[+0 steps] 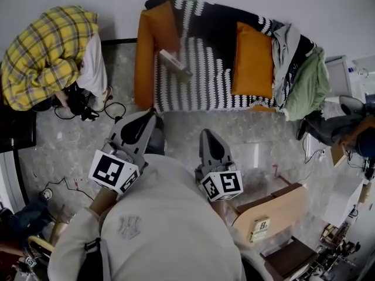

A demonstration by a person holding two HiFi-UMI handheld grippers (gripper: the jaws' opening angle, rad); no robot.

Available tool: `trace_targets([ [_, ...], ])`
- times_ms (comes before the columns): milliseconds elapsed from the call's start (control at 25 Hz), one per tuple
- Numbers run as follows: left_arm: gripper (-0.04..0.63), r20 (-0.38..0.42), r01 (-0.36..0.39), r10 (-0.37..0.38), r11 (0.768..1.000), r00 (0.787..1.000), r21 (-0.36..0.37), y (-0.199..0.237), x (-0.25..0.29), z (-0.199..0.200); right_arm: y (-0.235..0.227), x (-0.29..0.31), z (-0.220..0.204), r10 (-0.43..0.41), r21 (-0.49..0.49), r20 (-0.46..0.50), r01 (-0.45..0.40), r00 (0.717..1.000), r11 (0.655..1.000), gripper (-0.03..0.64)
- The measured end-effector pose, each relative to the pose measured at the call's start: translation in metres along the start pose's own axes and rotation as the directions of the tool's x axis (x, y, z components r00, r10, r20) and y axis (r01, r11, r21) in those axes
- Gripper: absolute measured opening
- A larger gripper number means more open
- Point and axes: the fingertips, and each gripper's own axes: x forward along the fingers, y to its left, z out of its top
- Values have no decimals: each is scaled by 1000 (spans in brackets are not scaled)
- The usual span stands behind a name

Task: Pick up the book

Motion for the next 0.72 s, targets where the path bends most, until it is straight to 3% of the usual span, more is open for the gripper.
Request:
trace_targets([
  [720, 9, -39, 28, -29, 1000, 999, -9, 57, 99, 25, -50, 94, 39, -16, 21, -21, 17, 1000, 1000, 18],
])
